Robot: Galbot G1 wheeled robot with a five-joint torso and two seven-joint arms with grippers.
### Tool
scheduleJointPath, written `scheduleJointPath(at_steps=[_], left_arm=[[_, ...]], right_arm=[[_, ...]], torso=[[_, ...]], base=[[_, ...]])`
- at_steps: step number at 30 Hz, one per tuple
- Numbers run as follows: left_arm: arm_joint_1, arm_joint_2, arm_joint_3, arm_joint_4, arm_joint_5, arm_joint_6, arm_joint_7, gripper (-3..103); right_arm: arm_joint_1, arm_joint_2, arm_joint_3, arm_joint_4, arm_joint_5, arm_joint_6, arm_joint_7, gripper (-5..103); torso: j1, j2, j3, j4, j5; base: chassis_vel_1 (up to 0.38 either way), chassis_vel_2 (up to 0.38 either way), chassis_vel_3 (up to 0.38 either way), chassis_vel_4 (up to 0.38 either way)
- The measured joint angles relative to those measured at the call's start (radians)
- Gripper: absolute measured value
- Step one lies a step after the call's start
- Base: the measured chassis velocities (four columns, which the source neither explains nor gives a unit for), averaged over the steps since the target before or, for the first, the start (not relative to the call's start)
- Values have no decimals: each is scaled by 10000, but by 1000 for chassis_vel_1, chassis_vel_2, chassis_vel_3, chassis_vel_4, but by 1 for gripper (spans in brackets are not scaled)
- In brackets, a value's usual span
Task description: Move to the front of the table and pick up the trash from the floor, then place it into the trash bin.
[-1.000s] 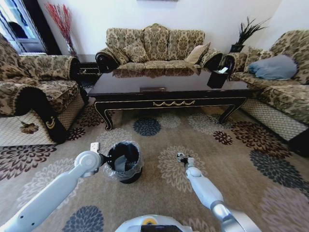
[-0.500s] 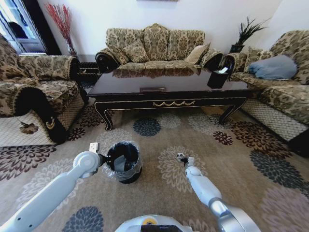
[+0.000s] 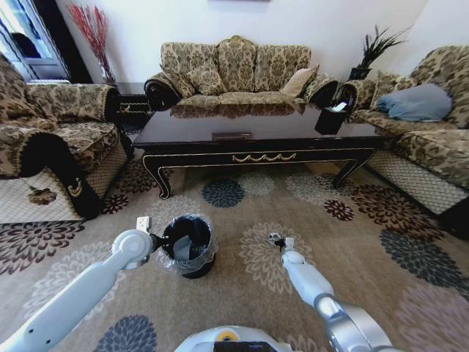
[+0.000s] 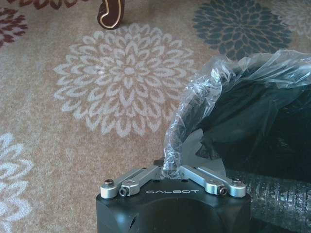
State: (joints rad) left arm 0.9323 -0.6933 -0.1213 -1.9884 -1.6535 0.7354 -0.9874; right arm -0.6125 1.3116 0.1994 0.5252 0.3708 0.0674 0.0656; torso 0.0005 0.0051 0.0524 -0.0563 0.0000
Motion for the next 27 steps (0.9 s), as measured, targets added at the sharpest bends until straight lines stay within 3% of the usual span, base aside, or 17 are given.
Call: scheduleJointPath(at_steps=[2, 3, 7, 8, 9, 14, 16, 17, 20, 23, 27], left_arm=[[-8, 26, -9, 6, 1, 0, 12, 0], [-9, 29, -10, 9, 0, 0, 16, 0], [-17, 46, -17, 13, -1, 0, 21, 0], [-31, 64, -24, 13, -7, 0, 23, 0], [-31, 64, -26, 13, -9, 0, 29, 0], [25, 64, -51, 13, -8, 0, 39, 0], [45, 67, -59, 10, -7, 0, 39, 0], [72, 112, -62, -12, -8, 0, 52, 0], [86, 165, -78, -21, -10, 0, 80, 0], [85, 221, -131, -11, -11, 0, 114, 0], [25, 162, -85, -11, 0, 0, 119, 0]], right_arm=[[51, 31, -18, -91, -74, 37, -66, 88], [71, 46, -20, -130, -90, 40, -71, 88], [114, 88, -31, -202, -186, 52, -89, 71], [114, 96, -41, -199, -241, 53, -95, 54], [114, 97, -42, -191, -259, 53, -96, 49], [42, 88, -56, -98, -324, 51, -98, 33], [23, 84, -57, -87, -337, 50, -98, 33], [-5, 71, -58, -73, -348, 46, -101, 22], [-32, 53, -63, -69, -352, 42, -111, 16], [-83, 31, -53, 22, -305, 13, -118, 2], [-297, -69, -44, 593, -34, -147, -55, 1]], torso=[[0, 0, 1, -1, 0], [0, 0, 0, -1, 0], [0, -1, 0, 0, 0], [0, 0, 0, -1, 0], [0, 0, 0, -1, 0], [0, 0, 0, 0, 0], [0, -1, 0, -1, 0], [0, 0, 0, -1, -1], [0, 0, 0, 0, 0], [0, 0, 0, -1, 0], [0, -1, 0, 1, 1]], base=[[0, 0, 0, 0], [0, 0, 0, 0], [0, 0, 0, 0], [0, 0, 0, 0], [0, 0, 0, 0], [0, 0, 0, 0], [0, 0, 0, 0], [0, 0, 0, 0], [0, 0, 0, 0], [0, 0, 0, 0], [0, 0, 0, 0]])
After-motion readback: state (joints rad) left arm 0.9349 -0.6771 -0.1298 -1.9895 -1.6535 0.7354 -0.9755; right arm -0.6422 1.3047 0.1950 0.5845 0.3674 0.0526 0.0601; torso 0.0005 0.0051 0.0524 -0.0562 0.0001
